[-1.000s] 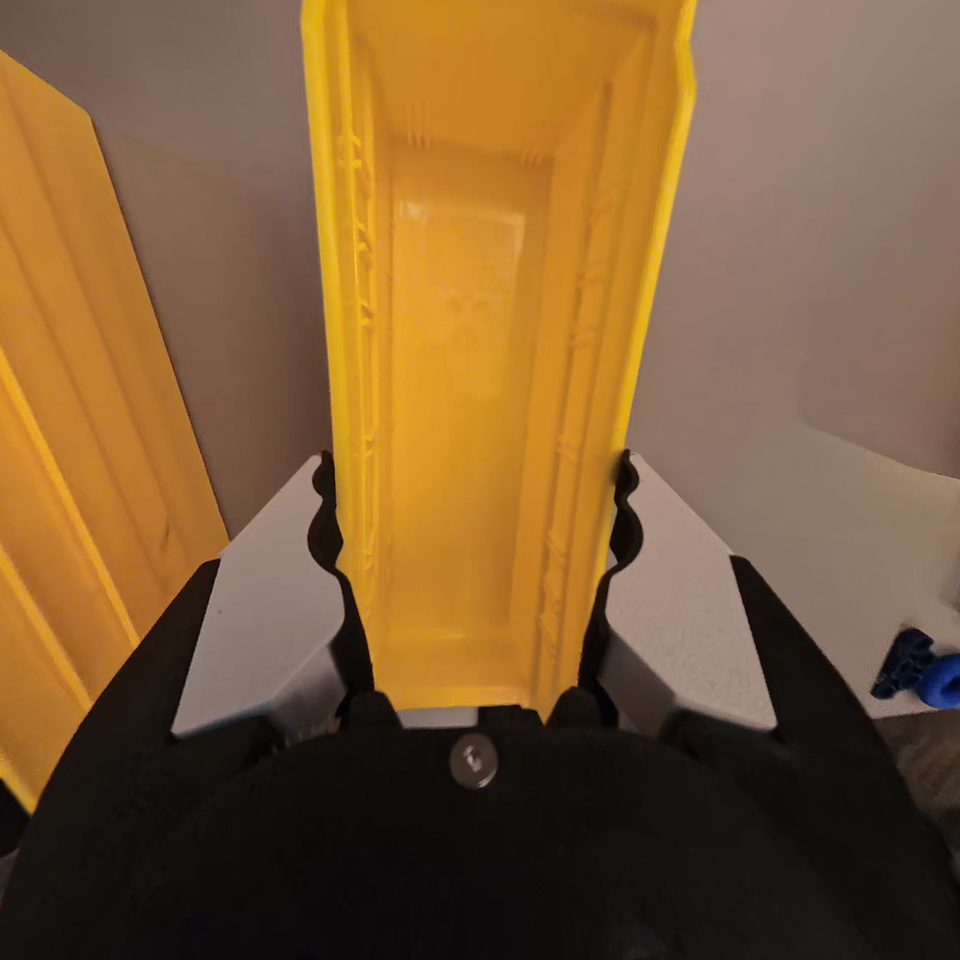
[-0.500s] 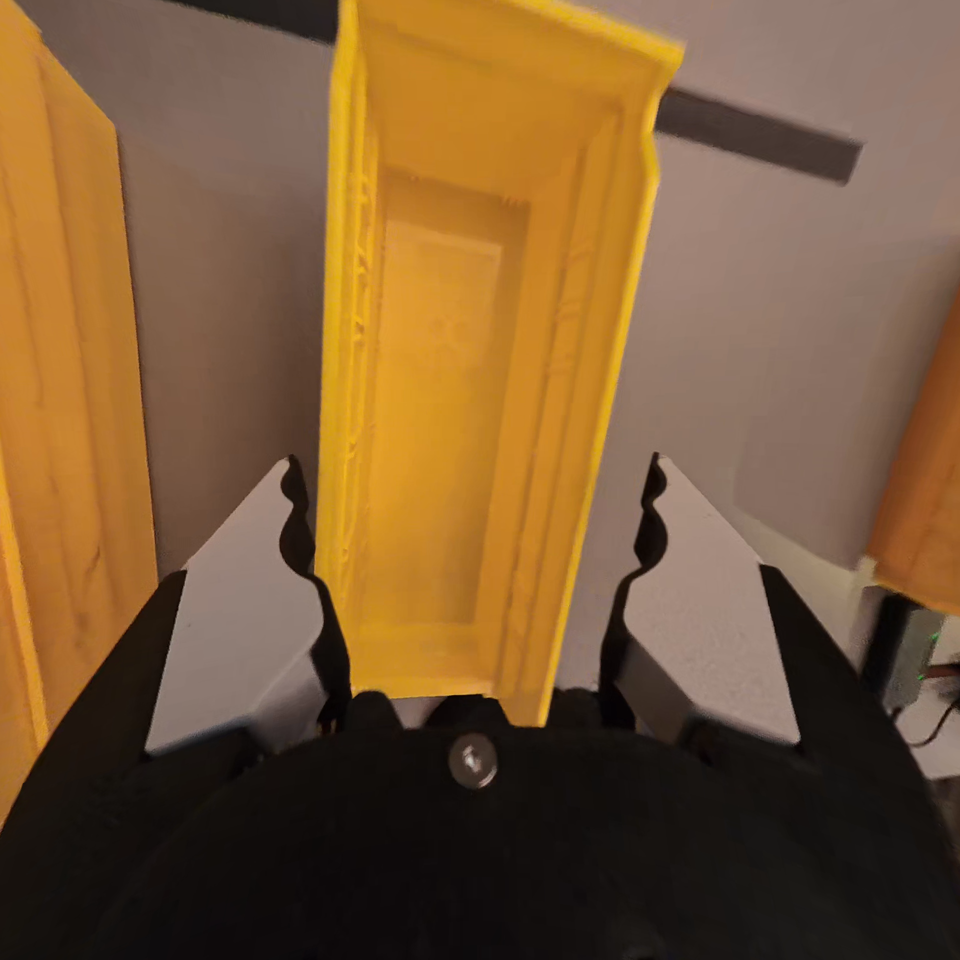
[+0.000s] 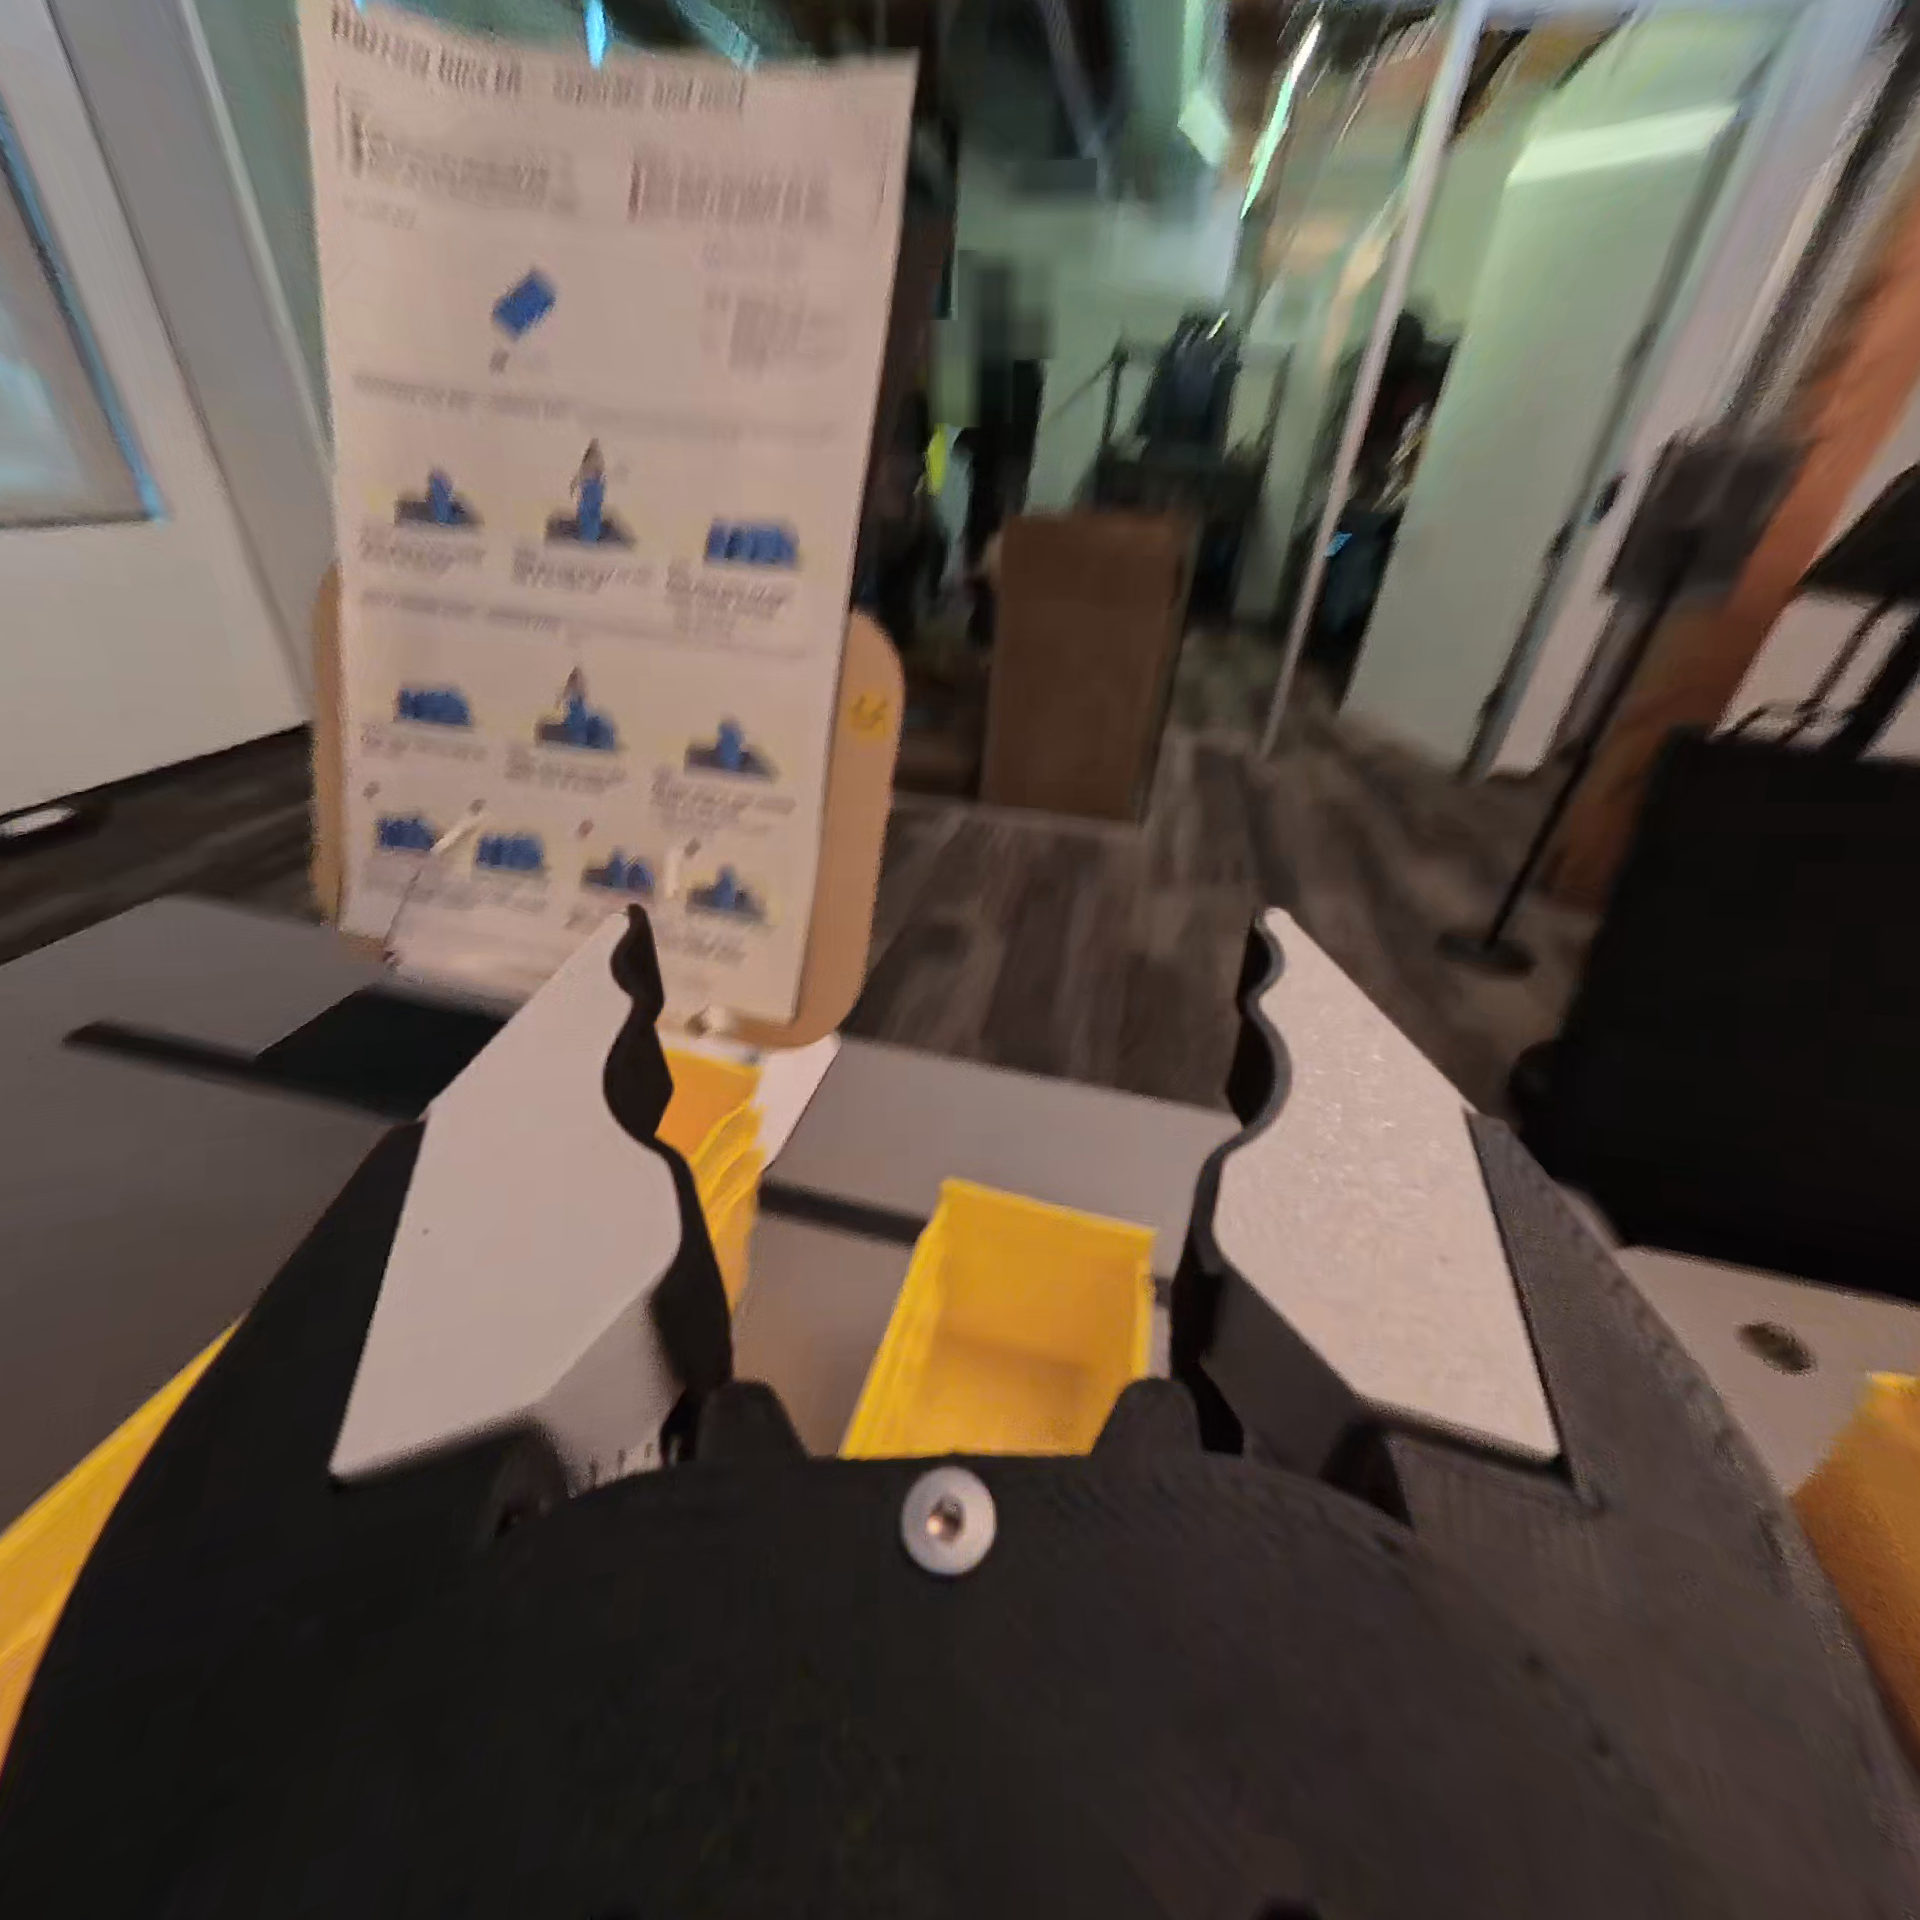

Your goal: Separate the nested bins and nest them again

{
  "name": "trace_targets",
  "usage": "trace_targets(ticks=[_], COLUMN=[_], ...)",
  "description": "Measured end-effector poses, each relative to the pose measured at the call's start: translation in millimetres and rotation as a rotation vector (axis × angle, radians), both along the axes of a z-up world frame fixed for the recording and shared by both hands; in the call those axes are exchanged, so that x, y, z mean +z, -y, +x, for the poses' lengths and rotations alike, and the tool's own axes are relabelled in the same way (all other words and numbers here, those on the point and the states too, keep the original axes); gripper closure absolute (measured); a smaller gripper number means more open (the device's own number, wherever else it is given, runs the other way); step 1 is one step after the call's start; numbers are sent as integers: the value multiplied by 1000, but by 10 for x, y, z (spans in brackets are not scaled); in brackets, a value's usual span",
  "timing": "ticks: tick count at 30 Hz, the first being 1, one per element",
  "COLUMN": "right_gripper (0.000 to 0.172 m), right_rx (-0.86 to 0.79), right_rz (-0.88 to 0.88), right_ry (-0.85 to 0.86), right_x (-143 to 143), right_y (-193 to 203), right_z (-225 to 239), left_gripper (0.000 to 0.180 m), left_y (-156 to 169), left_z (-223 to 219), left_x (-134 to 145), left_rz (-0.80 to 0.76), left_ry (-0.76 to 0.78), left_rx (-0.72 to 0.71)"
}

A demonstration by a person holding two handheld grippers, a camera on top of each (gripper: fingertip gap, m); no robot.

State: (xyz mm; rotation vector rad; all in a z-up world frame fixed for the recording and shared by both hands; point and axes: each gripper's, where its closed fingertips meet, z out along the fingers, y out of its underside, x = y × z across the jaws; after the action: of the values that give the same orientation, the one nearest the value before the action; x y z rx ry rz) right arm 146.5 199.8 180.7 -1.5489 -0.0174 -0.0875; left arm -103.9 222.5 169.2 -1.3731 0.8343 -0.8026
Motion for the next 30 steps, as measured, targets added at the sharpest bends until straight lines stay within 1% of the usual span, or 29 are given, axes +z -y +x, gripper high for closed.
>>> trace_targets(ticks=[1, 3, 5, 8, 10, 13, 15, 18, 20, 22, 26, 28, 30], right_gripper=[60, 61, 63, 58, 58, 58, 58, 58, 58, 58, 58, 59, 59], right_rx=[-34, -64, -44, -18, 25, 66, 65, 54, 65, 76, 104, 116, 130], right_rz=[50, 118, 197, 95, 58, 53, 69, 83, 81, 86, 113, 131, 158], right_ry=[25, 45, 42, -27, -88, -163, -193, -246, -300, -357, -450, -479, -499], right_x=[79, 114, 164, 10, -80, -123, -122, -176, -236, -284, -326, -320, -285], right_y=[84, 231, 281, 211, 189, 205, 244, 311, 348, 384, 471, 530, 593], right_z=[98, 255, 361, 559, 641, 800, 957, 1218, 1371, 1516, 1724, 1794, 1839], left_gripper=[83, 74, 67, 62, 61, 54, 52, 48, 47, 50, 44, 42, 40], left_y=[-31, -91, -140, -162, -158, -149, -125, -186, -150, -40, 97, 53, -42], left_z=[64, 179, 287, 436, 515, 617, 699, 785, 838, 873, 789, 737, 679], left_x=[-76, -234, -381, -580, -703, -971, -1127, -1329, -1411, -1452, -1482, -1447, -1425], left_rz=[-3, -24, -64, -125, -159, -281, -360, -423, -512, -658, -981, -1052, -1040], left_ry=[-35, -92, -128, -172, -192, -228, -251, -377, -466, -535, -624, -632, -676], left_rx=[13, 26, 26, 8, 7, 19, 18, 56, 45, 25, 95, 174, 267])
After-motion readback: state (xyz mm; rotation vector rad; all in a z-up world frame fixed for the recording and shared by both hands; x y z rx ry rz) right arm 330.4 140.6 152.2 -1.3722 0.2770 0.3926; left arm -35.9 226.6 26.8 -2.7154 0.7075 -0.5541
